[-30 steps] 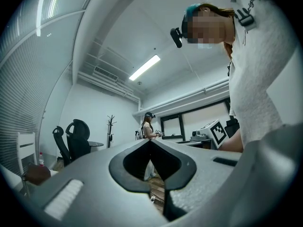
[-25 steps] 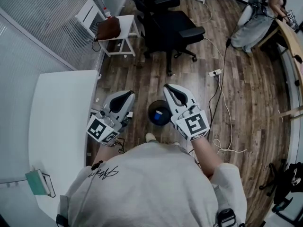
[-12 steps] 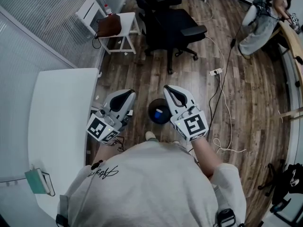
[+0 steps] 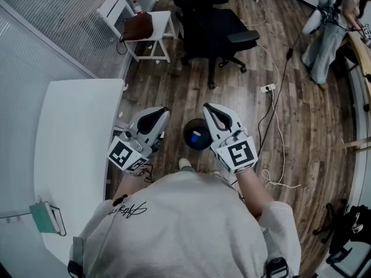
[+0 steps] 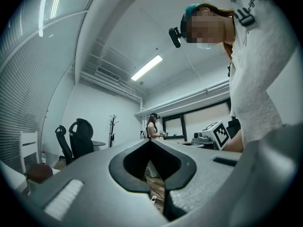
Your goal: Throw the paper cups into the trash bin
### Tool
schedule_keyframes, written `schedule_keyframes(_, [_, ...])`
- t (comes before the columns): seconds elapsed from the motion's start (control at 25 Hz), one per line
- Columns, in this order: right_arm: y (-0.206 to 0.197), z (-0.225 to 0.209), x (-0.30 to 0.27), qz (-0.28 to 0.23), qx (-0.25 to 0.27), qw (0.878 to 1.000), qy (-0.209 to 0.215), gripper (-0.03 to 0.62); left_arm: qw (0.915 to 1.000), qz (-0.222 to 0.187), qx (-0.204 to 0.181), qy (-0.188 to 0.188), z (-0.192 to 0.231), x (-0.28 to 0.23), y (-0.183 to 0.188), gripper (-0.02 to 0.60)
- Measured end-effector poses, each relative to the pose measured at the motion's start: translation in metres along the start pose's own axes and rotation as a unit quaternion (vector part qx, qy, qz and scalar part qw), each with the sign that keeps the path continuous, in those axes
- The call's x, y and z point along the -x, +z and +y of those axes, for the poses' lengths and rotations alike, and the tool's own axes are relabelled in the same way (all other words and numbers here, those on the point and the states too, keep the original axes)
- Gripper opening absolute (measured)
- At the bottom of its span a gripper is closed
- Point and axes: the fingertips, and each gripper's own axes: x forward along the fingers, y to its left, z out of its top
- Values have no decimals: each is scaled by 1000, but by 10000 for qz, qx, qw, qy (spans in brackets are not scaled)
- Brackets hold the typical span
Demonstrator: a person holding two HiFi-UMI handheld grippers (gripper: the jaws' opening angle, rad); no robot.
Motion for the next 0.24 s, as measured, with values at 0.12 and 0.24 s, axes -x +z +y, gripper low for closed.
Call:
schedule_keyframes(0.12, [-2, 2, -4, 25, -9, 10000, 4, 11, 10000, -6, 5, 20, 5, 2, 0, 3])
schedule_keyframes(0.24, [-3, 2, -8, 36, -17, 10000, 8, 11, 10000, -9, 17, 38, 9, 3, -1, 3])
